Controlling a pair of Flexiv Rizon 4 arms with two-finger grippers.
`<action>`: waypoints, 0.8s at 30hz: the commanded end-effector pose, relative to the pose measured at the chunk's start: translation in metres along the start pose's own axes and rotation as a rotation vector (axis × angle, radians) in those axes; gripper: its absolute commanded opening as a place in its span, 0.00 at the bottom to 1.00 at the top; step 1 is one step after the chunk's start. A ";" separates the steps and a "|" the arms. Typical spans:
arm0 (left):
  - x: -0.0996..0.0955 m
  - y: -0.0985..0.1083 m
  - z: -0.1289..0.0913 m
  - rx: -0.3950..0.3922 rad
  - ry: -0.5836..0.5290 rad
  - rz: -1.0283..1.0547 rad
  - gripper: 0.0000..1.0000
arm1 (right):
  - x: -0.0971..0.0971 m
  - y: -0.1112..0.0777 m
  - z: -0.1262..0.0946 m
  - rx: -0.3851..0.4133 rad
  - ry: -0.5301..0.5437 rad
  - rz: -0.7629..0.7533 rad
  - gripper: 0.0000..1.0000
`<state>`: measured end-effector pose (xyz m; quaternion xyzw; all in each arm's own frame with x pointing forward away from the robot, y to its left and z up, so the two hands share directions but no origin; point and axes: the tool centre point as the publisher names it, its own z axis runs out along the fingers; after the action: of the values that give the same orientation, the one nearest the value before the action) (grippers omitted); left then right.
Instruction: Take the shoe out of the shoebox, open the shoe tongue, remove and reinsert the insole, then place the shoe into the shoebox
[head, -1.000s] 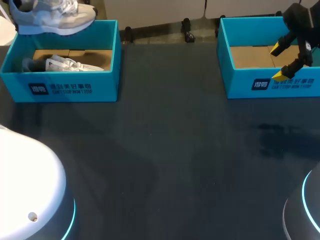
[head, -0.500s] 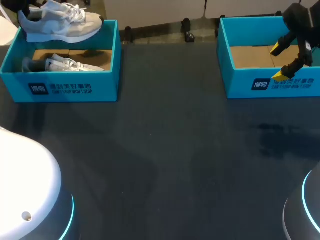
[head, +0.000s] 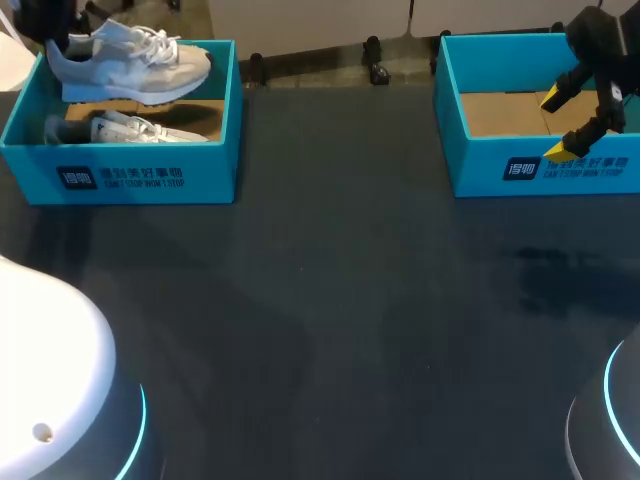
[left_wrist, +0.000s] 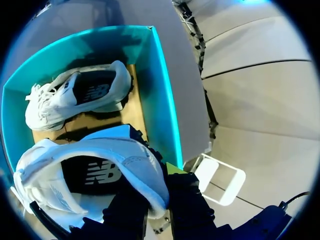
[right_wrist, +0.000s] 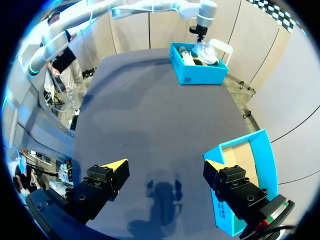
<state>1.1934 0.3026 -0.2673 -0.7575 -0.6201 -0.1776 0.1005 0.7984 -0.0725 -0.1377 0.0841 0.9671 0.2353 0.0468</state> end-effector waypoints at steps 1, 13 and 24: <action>-0.001 0.009 0.011 0.015 -0.002 0.003 0.00 | -0.001 0.001 0.001 0.003 0.002 0.001 1.00; -0.012 0.017 0.037 0.030 -0.006 0.035 0.00 | -0.001 0.001 0.001 0.003 0.002 0.001 1.00; -0.026 0.027 0.069 0.032 0.013 0.055 0.00 | -0.001 0.001 0.001 0.003 0.002 0.001 1.00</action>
<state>1.2147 0.2977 -0.3300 -0.7720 -0.6000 -0.1725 0.1195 0.7984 -0.0726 -0.1377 0.0841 0.9671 0.2353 0.0468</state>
